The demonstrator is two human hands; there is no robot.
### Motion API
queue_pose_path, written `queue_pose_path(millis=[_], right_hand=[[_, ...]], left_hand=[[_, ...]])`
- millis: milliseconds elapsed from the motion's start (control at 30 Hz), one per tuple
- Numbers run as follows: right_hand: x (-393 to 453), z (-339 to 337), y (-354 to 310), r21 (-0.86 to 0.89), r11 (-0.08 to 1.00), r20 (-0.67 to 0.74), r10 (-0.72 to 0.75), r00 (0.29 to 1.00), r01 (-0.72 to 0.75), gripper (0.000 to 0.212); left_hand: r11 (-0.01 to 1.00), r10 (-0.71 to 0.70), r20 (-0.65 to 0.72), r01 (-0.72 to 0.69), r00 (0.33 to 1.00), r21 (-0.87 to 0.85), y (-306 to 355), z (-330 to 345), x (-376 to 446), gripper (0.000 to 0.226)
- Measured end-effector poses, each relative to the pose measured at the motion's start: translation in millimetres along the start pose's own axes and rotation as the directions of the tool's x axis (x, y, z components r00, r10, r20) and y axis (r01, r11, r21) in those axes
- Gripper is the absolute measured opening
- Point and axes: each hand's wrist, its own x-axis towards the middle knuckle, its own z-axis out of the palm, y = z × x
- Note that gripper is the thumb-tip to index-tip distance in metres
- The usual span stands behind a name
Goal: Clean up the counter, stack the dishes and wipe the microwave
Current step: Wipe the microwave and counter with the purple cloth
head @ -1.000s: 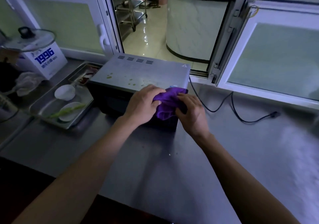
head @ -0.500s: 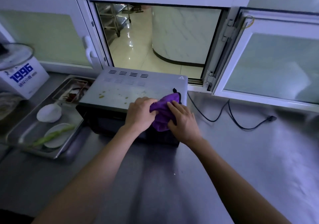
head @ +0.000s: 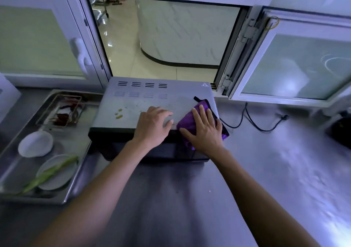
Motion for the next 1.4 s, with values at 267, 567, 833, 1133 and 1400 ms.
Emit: queue_pose_path(millis=[267, 567, 833, 1133, 1400], right_hand=[[4, -2, -6, -0.014, 0.999, -0.007, 0.052, 0.999, -0.052, 0.089], [12, 6, -1, -0.012, 0.999, -0.048, 0.036, 0.998, -0.037, 0.087], [20, 8, -4, -0.019, 1.000, -0.037, -0.017, 0.999, 0.016, 0.084], [31, 15, -37, 0.031, 0.998, 0.009, -0.059, 0.998, 0.059, 0.068], [50, 33, -123, 0.064, 0.989, 0.041, -0.133, 0.990, 0.130, 0.070]], left_hand=[[0.997, 0.077, 0.079, -0.079, 0.994, 0.024, -14, 4, 2, 0.032], [0.991, 0.063, 0.099, -0.074, 0.993, 0.110, -1, 4, -6, 0.035], [0.982, -0.031, 0.062, 0.018, 0.998, 0.187, -13, -7, -33, 0.040], [0.963, -0.104, -0.039, 0.110, 0.994, 0.248, -56, -26, -48, 0.039], [0.956, -0.184, -0.107, 0.203, 0.977, 0.213, -131, -49, -70, 0.041]])
